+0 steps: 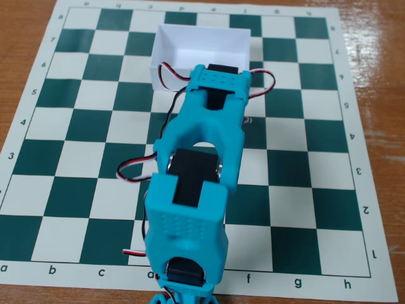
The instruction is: Grab the toy horse and put it in the box.
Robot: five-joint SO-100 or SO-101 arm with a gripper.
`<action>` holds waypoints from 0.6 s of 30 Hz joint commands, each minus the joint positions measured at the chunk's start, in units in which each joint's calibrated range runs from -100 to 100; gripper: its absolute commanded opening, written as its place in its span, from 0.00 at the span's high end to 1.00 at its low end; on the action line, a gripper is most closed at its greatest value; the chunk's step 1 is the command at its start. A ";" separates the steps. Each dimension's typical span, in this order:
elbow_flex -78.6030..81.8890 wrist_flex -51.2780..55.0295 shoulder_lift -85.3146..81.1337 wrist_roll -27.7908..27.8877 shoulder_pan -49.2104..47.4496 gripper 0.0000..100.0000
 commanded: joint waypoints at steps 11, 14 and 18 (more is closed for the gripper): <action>-10.31 -31.75 -7.53 12.26 -3.27 1.00; -24.69 -31.75 4.51 12.26 -4.62 1.00; -39.81 -30.34 19.64 12.26 -5.70 1.00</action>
